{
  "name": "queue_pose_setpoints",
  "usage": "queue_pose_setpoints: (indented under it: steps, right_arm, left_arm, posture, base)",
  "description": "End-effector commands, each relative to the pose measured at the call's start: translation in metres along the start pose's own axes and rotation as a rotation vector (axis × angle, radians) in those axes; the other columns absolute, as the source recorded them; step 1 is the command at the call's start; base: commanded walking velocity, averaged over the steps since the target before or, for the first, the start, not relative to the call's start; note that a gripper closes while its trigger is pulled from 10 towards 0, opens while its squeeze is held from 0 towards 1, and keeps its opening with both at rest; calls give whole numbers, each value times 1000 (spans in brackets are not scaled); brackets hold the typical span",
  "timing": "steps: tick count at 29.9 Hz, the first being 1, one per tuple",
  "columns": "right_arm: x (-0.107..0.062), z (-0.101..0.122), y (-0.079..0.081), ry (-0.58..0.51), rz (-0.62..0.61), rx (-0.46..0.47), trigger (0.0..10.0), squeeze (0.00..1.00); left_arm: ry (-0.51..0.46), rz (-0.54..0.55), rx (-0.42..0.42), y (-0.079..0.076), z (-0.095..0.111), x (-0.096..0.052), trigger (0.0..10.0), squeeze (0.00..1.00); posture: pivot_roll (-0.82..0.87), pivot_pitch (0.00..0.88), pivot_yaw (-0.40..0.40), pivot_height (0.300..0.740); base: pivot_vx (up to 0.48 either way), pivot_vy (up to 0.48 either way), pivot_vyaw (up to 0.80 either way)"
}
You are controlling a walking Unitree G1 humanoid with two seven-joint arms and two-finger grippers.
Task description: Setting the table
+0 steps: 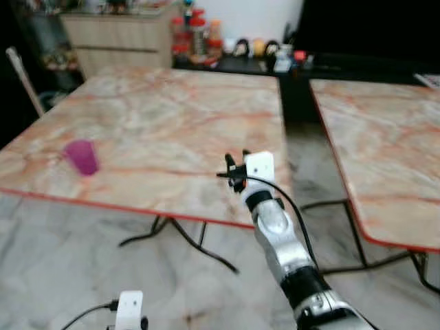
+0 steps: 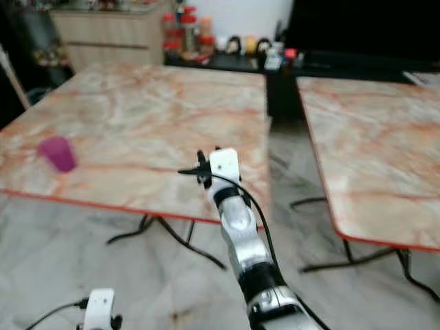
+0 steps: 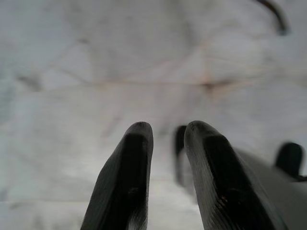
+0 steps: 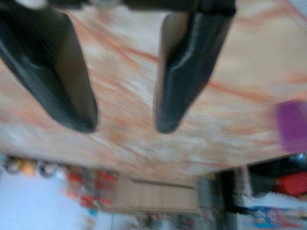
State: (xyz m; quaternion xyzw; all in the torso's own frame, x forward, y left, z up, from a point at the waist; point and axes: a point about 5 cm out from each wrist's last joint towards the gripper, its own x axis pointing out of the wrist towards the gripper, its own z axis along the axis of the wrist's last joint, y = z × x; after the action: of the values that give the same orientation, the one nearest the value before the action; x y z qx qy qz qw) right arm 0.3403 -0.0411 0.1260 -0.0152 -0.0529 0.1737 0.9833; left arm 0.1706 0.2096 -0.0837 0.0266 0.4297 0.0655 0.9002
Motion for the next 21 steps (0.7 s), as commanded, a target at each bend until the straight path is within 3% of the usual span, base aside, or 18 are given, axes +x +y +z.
queue_pose_setpoints:
  steps: [1,16,21]
  right_arm:
    - [3,5,-5,-13,-26,17,10000,0]
    - [-3,-1,-18,1,-78,16,10000,0]
    - [-14,-14,-29,45,-117,-3,10000,0]
  left_arm:
    - [-6,-13,-9,-5,2,1,10000,0]
    - [-4,-9,-12,-5,2,1,10000,0]
    - [-5,-3,-14,-3,1,0,10000,0]
  posture:
    - [49,0,-6,740]
    - [52,0,-4,740]
    - [53,0,-3,740]
  base:
    - [0,356,0]
    - [0,353,0]
    - [0,241,0]
